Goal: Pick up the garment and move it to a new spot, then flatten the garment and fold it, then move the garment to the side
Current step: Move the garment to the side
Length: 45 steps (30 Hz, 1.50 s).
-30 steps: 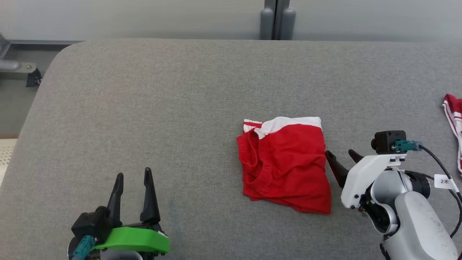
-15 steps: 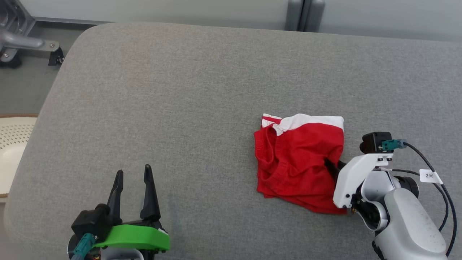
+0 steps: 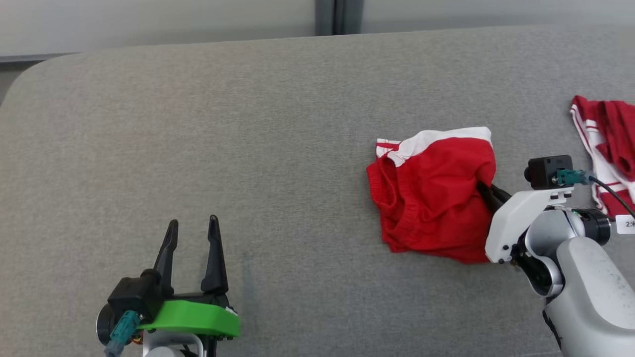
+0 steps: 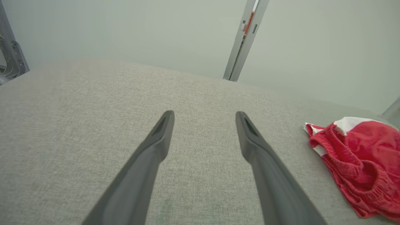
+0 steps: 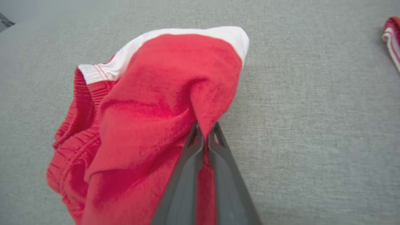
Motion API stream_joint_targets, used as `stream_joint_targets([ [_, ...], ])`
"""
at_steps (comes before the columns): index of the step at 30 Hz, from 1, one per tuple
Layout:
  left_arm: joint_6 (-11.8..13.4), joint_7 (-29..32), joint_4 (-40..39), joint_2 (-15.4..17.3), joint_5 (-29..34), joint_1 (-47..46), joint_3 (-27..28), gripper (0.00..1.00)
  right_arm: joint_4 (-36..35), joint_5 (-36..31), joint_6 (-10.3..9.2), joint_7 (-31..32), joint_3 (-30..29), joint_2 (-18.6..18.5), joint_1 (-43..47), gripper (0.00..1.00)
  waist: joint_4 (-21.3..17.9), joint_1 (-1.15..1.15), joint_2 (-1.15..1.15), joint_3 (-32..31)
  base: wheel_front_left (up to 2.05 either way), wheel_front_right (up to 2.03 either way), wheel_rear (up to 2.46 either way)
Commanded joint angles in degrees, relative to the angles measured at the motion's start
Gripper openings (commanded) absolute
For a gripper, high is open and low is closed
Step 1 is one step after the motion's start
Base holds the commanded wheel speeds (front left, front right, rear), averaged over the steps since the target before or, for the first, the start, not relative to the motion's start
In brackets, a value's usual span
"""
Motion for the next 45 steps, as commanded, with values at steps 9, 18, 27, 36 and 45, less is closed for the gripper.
stream_joint_targets([
  [9,-1.98,-0.06,0.49,0.77,2.45,-3.60,-2.18,1.00,-3.88,0.14,-0.07,-3.96,-2.79,-0.72,1.36,0.00,-18.83,0.00,0.00,4.27,0.00,0.00,0.00],
  [18,-2.34,1.67,-0.82,1.84,3.39,-5.51,-3.62,1.00,-2.85,0.06,-0.07,-7.23,-1.83,2.36,1.42,0.00,-23.49,0.00,0.00,5.44,0.00,0.00,0.00],
  [27,-1.73,2.12,-2.03,2.29,3.24,-5.56,-4.03,1.00,0.44,-1.05,-0.07,-9.31,0.17,0.99,-3.40,0.00,-20.66,0.00,0.00,5.55,0.00,0.00,0.00],
  [36,-1.23,1.39,-2.14,1.84,2.30,-5.96,-4.18,1.00,3.47,-2.52,-0.07,-6.23,3.72,-8.35,-13.02,0.00,-15.16,0.00,0.00,5.94,0.00,0.00,0.00],
  [45,-1.61,0.88,-2.07,1.89,2.55,-7.01,-4.91,1.00,8.73,0.27,-0.07,-1.51,4.83,-20.76,-19.99,0.00,-10.55,0.00,0.00,8.34,0.00,0.00,0.00],
])
